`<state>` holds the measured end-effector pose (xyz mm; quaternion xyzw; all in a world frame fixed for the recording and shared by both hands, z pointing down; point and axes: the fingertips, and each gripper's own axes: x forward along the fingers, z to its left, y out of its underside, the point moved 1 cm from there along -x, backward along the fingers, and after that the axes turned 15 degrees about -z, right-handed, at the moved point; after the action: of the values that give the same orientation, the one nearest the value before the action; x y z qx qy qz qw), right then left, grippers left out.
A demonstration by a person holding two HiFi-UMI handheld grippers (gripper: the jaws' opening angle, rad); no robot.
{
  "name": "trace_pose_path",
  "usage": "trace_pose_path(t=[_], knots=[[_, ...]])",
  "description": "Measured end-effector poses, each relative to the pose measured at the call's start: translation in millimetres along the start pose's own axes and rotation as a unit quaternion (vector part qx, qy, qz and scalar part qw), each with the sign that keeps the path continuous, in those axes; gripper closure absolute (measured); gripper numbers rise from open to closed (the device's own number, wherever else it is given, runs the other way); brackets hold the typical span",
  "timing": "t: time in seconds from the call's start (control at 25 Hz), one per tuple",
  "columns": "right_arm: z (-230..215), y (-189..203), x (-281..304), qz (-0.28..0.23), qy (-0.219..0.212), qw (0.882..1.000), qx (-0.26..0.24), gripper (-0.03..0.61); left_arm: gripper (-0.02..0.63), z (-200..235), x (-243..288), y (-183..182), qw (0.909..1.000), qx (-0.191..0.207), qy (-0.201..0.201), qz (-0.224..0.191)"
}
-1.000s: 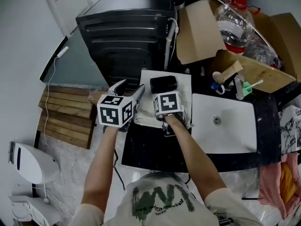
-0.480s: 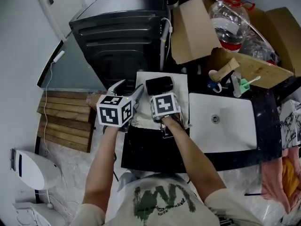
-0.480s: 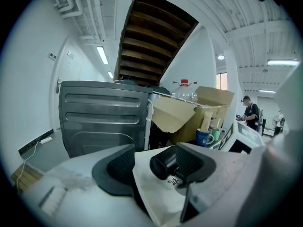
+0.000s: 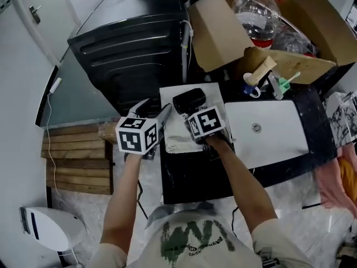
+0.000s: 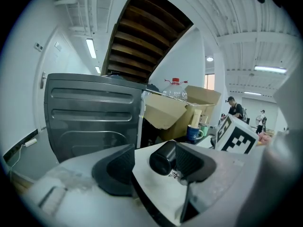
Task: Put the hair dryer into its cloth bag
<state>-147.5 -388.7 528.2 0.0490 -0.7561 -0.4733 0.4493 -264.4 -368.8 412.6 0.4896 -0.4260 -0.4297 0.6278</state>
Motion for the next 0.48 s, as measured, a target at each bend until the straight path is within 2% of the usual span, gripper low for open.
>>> trace_pose_path(t=[0.28, 0.48], knots=[[-1.7, -12.1, -16.2, -0.043, 0.032, 0.998, 0.034, 0.324, 0.331, 1.6, 2.3, 2.6, 0.9981, 0.007, 0.061, 0.010], [1.1, -14.1, -39.3, -0.062, 0.060, 0.995, 0.047, 0.324, 0.331, -10.9, 4.7, 3.4, 0.9935, 0.015, 0.112, 0.014]])
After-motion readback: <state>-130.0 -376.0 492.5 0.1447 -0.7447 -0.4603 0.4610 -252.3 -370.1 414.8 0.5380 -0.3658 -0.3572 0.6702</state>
